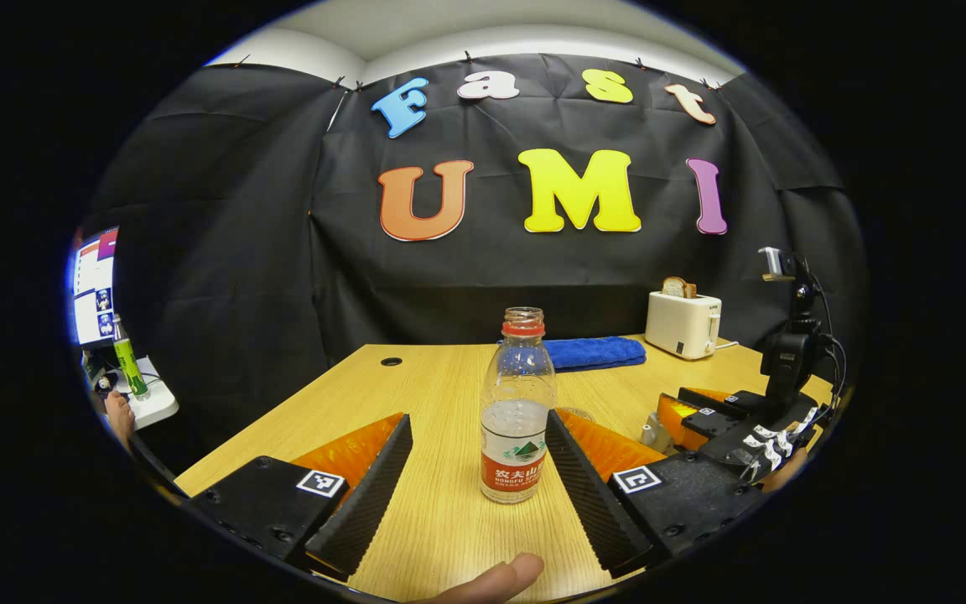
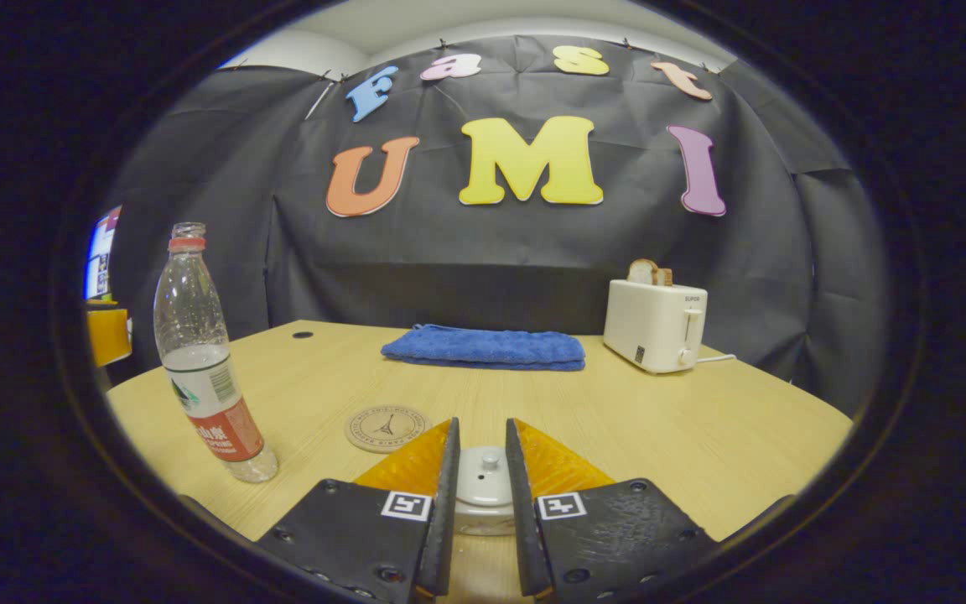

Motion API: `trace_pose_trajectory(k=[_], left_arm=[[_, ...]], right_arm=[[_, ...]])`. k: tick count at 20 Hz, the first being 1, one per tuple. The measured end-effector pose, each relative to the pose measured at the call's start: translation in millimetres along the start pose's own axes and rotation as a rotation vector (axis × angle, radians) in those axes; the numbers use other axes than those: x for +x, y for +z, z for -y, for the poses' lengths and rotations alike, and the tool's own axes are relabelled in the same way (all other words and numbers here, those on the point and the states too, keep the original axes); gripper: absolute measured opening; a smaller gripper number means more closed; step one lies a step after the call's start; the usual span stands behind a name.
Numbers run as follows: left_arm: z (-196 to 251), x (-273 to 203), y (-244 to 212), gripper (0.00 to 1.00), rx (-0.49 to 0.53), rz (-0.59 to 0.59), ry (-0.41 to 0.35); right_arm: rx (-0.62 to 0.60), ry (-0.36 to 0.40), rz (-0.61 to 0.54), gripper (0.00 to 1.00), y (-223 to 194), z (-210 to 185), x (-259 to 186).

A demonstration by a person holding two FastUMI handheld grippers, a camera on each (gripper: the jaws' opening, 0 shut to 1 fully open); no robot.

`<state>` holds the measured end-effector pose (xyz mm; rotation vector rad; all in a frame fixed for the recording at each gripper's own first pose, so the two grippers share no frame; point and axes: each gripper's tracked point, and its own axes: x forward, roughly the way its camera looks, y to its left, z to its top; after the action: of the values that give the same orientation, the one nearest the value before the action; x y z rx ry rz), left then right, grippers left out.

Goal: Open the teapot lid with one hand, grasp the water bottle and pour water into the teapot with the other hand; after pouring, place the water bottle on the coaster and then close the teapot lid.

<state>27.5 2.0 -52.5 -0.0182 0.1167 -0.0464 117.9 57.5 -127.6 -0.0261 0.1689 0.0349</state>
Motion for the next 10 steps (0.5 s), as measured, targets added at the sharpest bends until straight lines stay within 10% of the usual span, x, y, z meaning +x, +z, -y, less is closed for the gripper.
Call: trace_pose_trajectory(k=[3, 10], left_arm=[[8.3, 2.8, -8.2, 1.0, -0.022, -0.025, -0.032], [24.2, 10.2, -19.4, 1.0, -0.031, -0.034, -0.082]], right_arm=[[-0.01, -0.015, 0.0, 0.04, 0.2, 5.5, 4.6], [0.014, 0.041, 0.025, 0.0, 8.3, 2.5, 0.8]])
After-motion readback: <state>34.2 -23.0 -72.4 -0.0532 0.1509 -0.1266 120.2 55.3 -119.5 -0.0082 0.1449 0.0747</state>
